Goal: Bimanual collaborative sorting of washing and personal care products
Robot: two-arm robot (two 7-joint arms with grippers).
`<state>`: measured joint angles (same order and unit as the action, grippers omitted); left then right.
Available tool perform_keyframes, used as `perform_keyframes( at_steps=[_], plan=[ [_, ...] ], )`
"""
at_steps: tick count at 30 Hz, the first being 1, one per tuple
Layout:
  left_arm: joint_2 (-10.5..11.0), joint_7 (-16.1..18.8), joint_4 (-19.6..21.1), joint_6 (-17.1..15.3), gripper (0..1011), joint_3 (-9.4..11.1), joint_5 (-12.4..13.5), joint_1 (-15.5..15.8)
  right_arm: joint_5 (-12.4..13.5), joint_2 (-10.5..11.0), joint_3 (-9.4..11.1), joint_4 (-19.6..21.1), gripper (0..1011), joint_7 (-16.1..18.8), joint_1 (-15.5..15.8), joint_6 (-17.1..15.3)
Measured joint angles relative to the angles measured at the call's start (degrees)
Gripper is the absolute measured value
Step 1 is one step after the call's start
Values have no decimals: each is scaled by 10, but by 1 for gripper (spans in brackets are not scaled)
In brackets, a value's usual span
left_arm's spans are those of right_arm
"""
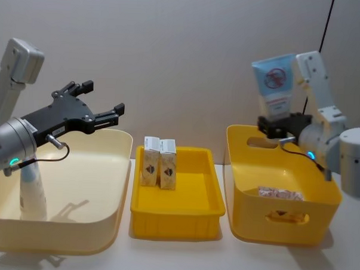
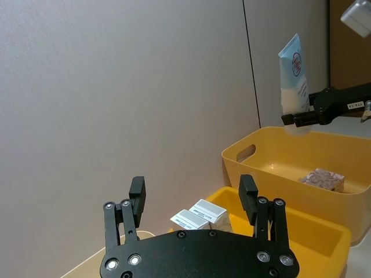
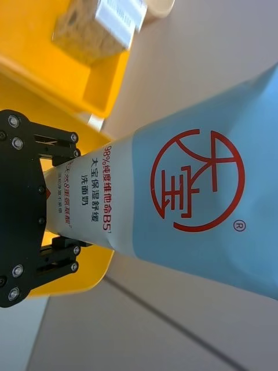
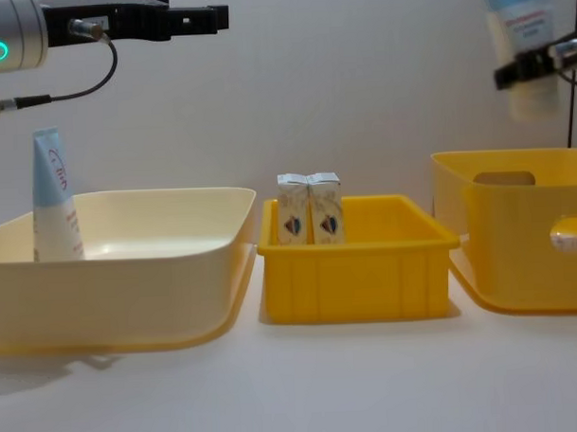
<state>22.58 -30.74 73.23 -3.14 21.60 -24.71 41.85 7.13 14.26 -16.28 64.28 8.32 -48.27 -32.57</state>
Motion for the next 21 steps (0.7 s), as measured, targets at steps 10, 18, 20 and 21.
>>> perform_keyframes(
  at_steps=[10,18,20,21],
  plan=[
    [0,0,0,0,1000,0,0,0,-11,8,15,-43,851,-23,-26,-46],
    [0,0,0,0,1001,0,0,0,-17,11,22,-65,1001,-33,-39,-67],
    [0,0,0,0,1001,0,0,0,-17,12,23,-69,1001,-35,-41,-70],
    [0,0,0,0,1000,0,0,0,-18,13,23,-70,1001,-36,-42,-71]
  ],
)
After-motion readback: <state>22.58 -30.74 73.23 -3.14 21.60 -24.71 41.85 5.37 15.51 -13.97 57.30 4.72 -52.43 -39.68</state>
